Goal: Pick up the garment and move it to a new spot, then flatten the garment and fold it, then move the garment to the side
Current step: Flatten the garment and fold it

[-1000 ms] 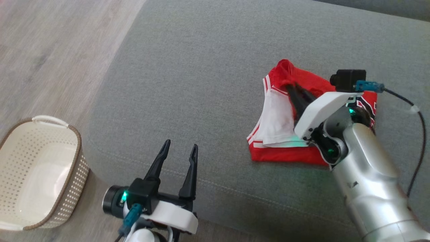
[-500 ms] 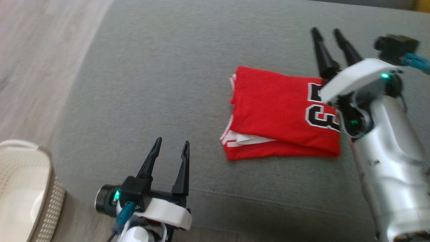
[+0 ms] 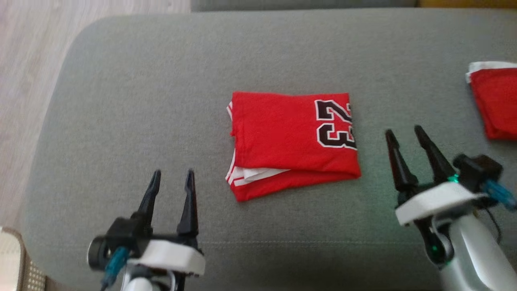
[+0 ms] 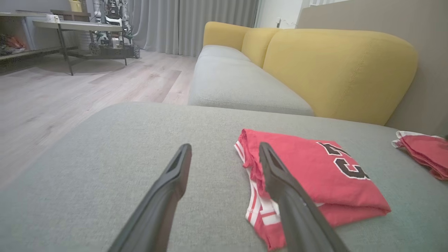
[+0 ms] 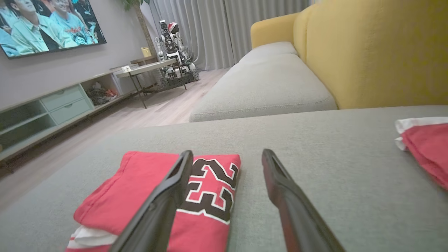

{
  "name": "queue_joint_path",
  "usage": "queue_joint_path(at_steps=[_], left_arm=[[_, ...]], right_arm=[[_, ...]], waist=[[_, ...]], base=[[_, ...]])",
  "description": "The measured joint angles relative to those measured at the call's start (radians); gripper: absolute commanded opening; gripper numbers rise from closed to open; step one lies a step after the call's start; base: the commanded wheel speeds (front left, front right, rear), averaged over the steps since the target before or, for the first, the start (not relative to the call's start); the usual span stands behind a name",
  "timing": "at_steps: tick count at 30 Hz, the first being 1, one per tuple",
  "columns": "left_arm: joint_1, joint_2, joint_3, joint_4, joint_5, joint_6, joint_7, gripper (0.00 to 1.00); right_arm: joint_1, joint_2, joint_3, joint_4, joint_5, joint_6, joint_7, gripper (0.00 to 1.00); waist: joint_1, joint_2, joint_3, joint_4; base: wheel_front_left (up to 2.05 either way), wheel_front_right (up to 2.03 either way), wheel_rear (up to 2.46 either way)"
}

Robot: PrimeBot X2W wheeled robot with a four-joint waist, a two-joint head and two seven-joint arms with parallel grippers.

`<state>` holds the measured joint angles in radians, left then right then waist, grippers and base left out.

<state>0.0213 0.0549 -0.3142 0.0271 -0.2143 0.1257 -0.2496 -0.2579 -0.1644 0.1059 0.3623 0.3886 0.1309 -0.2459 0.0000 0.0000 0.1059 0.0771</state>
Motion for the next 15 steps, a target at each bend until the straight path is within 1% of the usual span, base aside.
queue_joint_path(at_steps=[2,4,7,10,15], left_arm=[[0.033,0.000,0.011,0.000,0.000,-0.003,0.000,1.00],[0.064,0.000,0.026,0.000,0.016,-0.004,0.000,1.00],[0.095,0.001,0.049,-0.008,0.054,-0.011,0.000,1.00],[0.124,0.001,0.066,-0.026,0.083,-0.012,0.000,1.00],[0.144,0.001,0.073,-0.041,0.100,-0.013,0.000,1.00]], right_arm=[[0.047,0.007,-0.038,-0.048,-0.046,0.000,-0.004,1.00],[0.091,0.031,-0.084,-0.132,-0.086,0.000,-0.007,1.00],[0.156,0.060,-0.095,-0.209,-0.152,0.000,-0.007,1.00],[0.224,0.072,-0.092,-0.230,-0.217,0.000,-0.007,1.00],[0.275,0.093,-0.106,-0.248,-0.258,0.000,-0.007,1.00]], waist=[[0.0000,0.0000,-0.020,-0.012],[0.0000,0.0000,-0.040,-0.023],[0.0000,0.0000,-0.069,-0.038],[-0.0001,0.0001,-0.091,-0.051],[-0.0001,0.0000,-0.106,-0.055]], base=[[0.00,0.00,0.00],[0.00,0.00,0.00],[0.00,0.00,0.00],[0.00,0.00,0.00],[0.00,0.00,0.00]])
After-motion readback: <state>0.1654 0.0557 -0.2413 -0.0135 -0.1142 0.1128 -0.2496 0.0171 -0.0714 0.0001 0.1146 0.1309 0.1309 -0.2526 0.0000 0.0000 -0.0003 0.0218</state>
